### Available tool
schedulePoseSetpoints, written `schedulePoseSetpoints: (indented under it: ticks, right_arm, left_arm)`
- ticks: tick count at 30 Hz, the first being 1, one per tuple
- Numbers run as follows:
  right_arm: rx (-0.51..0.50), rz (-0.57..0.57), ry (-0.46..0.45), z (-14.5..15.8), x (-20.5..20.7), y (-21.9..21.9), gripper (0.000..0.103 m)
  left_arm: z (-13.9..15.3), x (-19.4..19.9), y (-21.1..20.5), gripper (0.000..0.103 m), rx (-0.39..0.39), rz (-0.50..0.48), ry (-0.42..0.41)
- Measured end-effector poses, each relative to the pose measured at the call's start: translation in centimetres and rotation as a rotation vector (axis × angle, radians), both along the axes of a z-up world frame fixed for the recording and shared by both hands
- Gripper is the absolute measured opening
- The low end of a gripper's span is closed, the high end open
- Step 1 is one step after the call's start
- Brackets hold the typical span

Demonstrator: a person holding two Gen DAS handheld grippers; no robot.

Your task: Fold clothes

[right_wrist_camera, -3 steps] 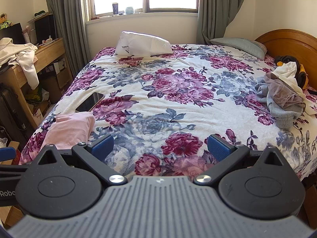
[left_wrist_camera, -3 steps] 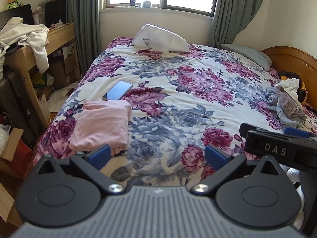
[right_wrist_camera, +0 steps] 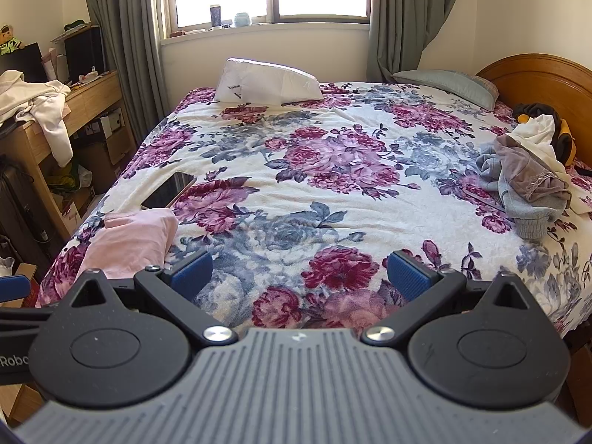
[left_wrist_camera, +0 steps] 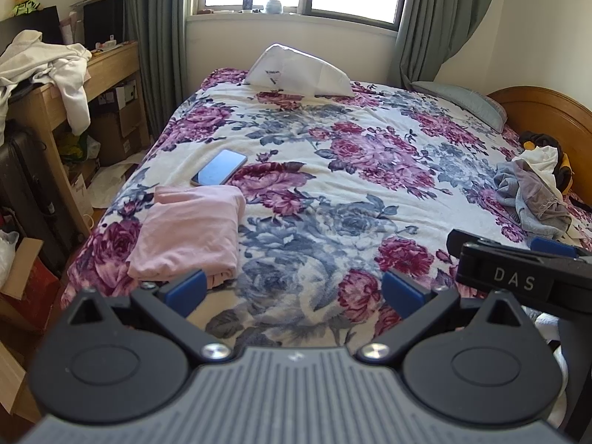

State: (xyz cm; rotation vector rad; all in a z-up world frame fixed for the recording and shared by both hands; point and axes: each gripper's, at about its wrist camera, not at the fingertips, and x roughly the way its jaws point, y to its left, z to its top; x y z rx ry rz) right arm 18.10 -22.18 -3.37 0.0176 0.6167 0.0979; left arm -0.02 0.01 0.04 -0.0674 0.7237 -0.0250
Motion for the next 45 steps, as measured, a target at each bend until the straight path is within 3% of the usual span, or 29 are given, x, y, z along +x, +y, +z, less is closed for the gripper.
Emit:
schedulePoseSetpoints:
  ticks: [45]
  right_arm:
    - [0.017, -0.008, -0.002, -0.26, 0.06, 0.02, 0.103]
  left_arm:
    - [-0.49, -0.51, 0.31, 0.103, -0.045, -0.004, -0.01]
